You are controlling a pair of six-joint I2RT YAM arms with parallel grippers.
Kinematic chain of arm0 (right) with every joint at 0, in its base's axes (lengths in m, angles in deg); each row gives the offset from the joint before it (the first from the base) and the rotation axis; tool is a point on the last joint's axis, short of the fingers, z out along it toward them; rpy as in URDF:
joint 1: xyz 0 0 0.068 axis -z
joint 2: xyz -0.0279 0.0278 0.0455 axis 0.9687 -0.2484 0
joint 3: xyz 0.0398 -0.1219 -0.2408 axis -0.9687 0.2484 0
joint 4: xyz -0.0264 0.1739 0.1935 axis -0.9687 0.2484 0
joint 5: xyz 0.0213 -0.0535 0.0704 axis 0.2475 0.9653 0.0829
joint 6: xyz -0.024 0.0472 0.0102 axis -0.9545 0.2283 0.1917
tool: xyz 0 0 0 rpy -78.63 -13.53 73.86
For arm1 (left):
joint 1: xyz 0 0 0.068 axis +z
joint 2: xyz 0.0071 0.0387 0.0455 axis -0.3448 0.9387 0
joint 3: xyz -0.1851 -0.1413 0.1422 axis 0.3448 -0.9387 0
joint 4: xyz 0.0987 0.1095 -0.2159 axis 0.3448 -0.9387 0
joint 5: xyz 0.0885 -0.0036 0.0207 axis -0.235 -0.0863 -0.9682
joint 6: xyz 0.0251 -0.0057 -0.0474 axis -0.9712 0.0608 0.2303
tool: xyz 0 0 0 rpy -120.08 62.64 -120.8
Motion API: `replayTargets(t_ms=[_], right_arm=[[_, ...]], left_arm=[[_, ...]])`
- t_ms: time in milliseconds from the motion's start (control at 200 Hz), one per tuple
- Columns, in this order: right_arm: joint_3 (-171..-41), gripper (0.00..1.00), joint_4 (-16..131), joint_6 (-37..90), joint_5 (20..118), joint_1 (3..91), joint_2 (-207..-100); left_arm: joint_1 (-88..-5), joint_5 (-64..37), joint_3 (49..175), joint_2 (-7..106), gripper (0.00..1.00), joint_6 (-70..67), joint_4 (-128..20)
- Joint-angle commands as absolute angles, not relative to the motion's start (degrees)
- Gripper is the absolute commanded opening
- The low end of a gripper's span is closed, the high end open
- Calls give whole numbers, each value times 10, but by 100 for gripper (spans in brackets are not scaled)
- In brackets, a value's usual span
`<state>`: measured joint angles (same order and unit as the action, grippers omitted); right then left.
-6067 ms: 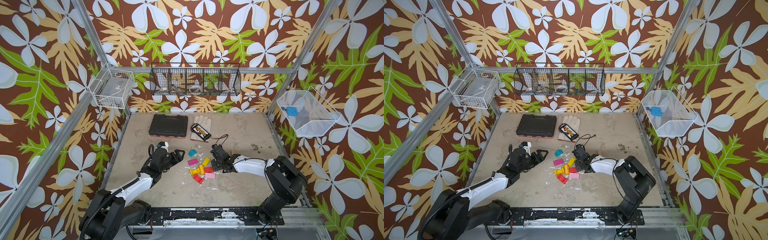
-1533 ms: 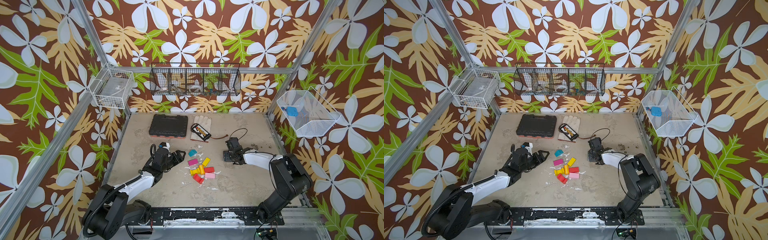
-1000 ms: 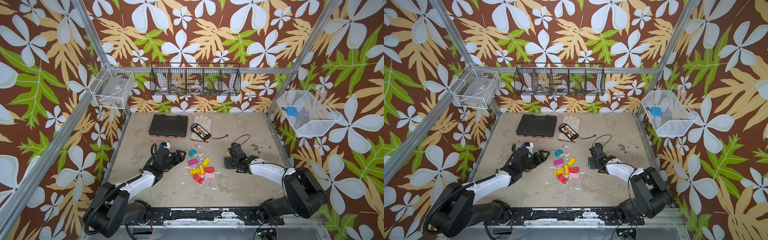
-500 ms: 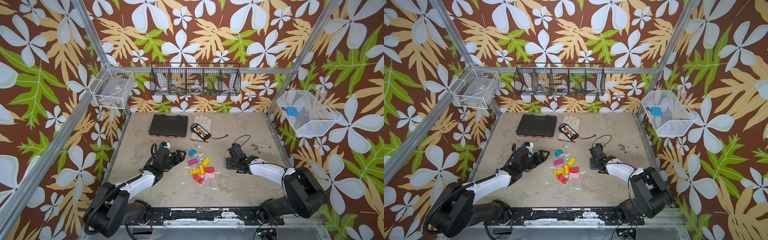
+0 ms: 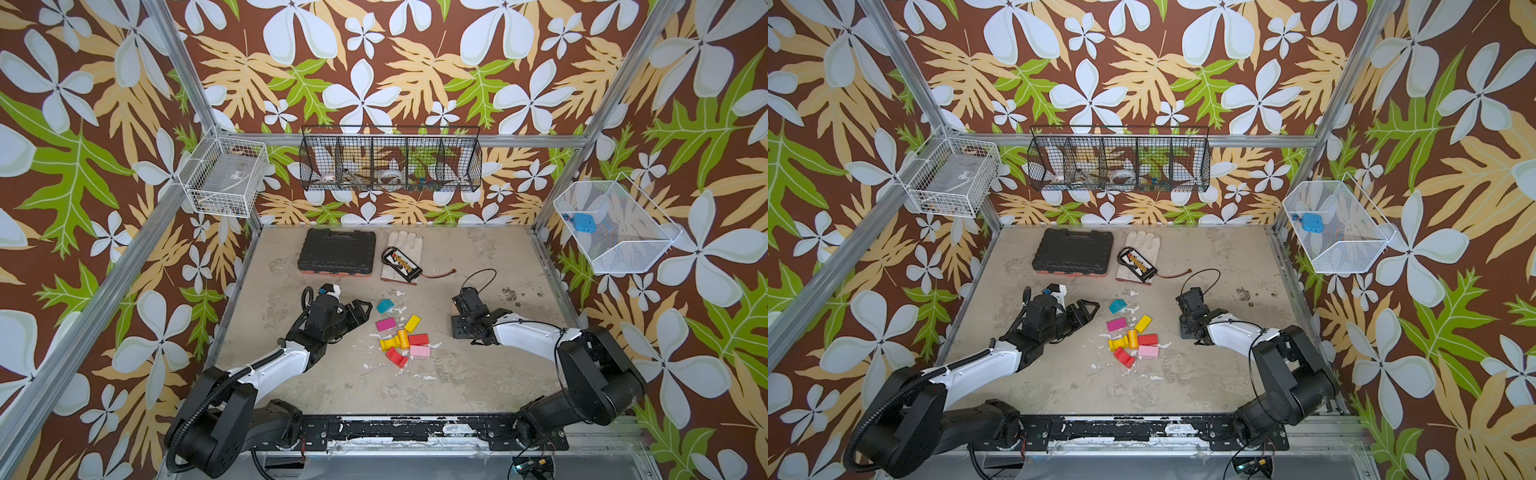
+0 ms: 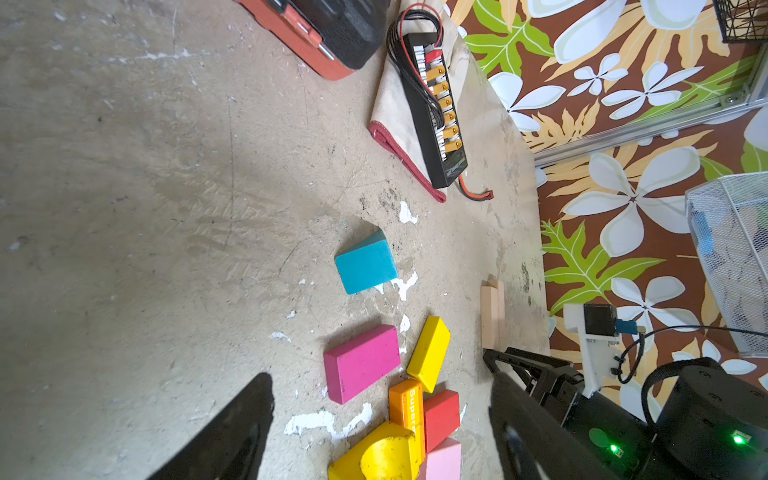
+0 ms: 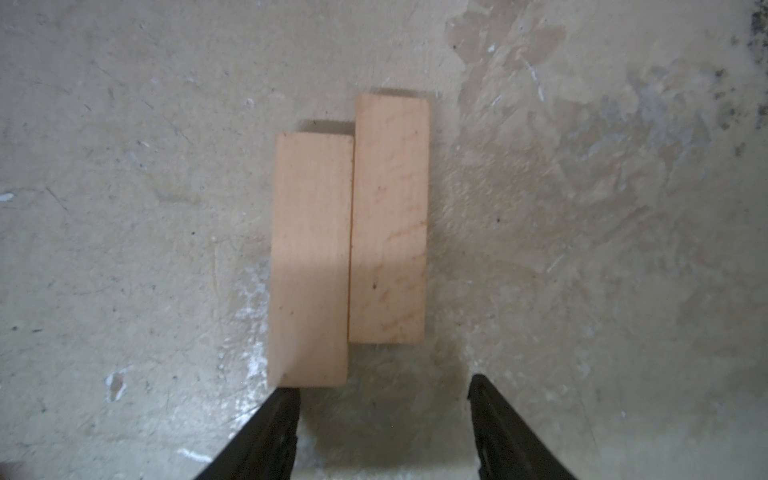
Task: Build the wood block tower
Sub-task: 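Raise the open right gripper off the planks and back toward the block pile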
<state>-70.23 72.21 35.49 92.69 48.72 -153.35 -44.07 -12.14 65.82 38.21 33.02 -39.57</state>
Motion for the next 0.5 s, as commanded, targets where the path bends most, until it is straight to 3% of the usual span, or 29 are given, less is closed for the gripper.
replayTargets(t_ms=[0,491], right_arm=[[-709,65,732,356,939,487,-1543],[-719,63,735,356,942,487,-1561]], left_arm=[[-442,-128,660,375,83,326,-393],[-442,-121,661,384,83,329,-389]])
